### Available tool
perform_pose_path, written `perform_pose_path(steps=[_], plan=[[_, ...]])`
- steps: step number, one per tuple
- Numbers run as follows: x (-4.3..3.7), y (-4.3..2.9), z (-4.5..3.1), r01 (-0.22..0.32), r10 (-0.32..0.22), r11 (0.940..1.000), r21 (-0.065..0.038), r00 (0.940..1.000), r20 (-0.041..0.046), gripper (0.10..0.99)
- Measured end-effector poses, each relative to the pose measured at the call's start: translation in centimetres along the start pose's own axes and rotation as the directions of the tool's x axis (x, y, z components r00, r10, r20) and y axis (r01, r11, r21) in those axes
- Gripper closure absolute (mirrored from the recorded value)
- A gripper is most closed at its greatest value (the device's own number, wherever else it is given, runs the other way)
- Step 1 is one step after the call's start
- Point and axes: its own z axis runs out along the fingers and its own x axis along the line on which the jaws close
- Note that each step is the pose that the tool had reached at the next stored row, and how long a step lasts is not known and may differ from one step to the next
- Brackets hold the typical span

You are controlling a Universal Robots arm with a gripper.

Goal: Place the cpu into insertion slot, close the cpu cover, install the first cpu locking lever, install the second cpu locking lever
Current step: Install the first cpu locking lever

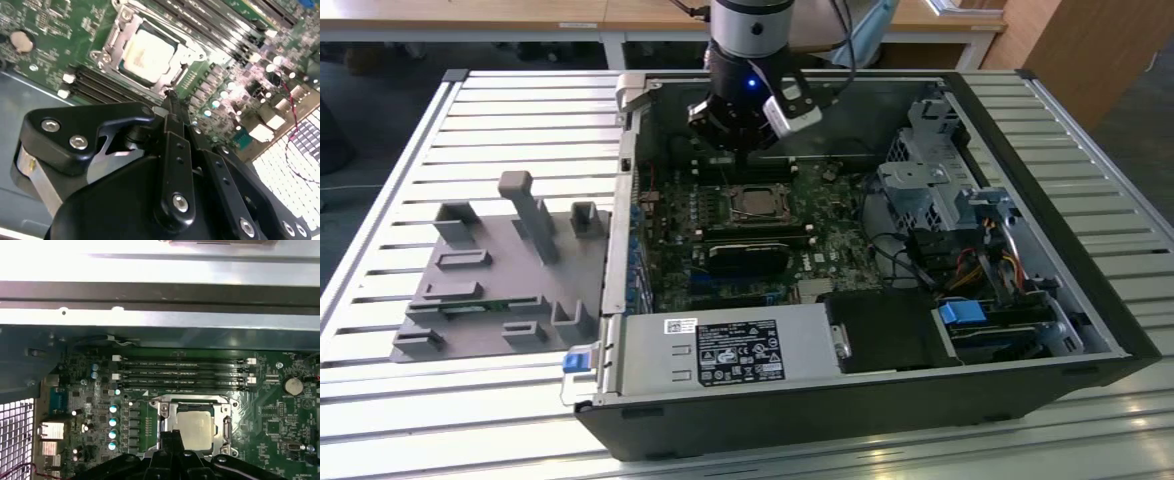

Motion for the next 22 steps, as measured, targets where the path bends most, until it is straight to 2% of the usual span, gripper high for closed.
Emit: perform_pose_path(steps=[4,10,15,19,22], plan=[[0.67,0.04,0.02,0.000,0.000,1.0000,0.000,1.0000,-0.0002,0.980],[2.21,0.07,0.08,0.000,0.000,1.0000,0.000,1.0000,-0.0001,0.980],[3.24,0.12,0.12,0.000,0.000,1.0000,-0.008,1.0000,-0.0001,0.980],[3.68,0.38,0.20,0.000,0.000,0.9999,-0.017,1.0000,0.0000,0.980],[3.81,0.76,0.26,0.000,0.000,0.9998,-0.018,1.0000,-0.0001,0.980]])
